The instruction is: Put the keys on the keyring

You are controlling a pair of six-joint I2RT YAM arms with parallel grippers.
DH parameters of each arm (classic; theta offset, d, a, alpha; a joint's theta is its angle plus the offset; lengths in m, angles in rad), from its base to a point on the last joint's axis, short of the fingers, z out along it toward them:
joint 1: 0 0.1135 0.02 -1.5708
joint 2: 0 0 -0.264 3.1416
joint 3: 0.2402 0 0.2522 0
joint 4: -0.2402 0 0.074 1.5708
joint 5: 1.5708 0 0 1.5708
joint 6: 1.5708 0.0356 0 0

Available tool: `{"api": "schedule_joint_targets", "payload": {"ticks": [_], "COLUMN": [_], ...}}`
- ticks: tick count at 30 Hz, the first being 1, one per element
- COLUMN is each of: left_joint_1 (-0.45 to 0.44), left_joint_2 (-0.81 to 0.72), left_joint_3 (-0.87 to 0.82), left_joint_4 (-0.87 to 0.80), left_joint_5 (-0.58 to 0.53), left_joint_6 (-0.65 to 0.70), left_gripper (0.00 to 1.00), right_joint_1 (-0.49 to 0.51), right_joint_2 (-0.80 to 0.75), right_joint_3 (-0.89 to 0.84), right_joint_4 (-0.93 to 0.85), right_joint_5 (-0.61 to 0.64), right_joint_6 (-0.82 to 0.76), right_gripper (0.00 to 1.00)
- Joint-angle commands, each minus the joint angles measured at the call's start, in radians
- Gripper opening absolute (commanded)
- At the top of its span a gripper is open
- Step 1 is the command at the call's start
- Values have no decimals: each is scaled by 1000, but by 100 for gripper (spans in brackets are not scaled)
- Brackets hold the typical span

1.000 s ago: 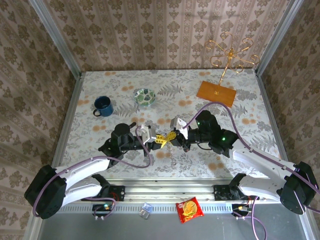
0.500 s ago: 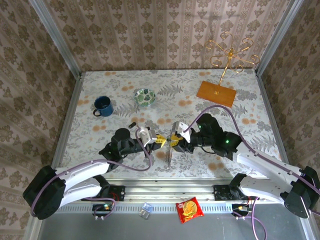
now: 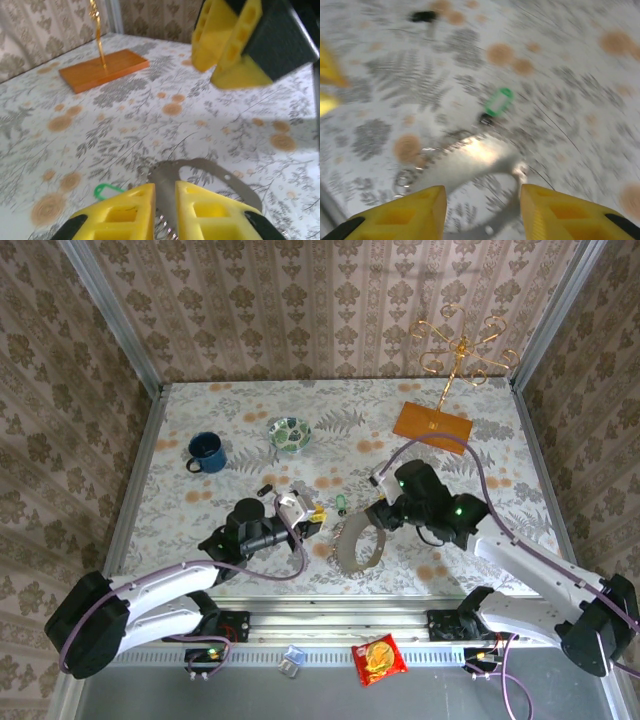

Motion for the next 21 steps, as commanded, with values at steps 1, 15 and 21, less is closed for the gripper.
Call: {"api": "schedule_joint_targets", "payload": {"ticks": [1,15,21], "left_joint_1": [-7,-56,-60], "left_joint_2": [28,131,129], "left_joint_3": [48,90,88], "left_joint_4": [-73,-92,-86], "left_joint_5": [-95,-278,-278], "left_joint_6": [-33,-148,-130], "left_gripper": [29,33,33], "right_joint_1": [-68,-110,-116], "right_joint_2": [109,438,522], "right_joint_3": [20,49,85], "right_joint_4": [-240,11,57], "right_joint_5": [52,-33,-78], "right_joint_6": [292,549,520], "right_gripper": [45,44,40]}}
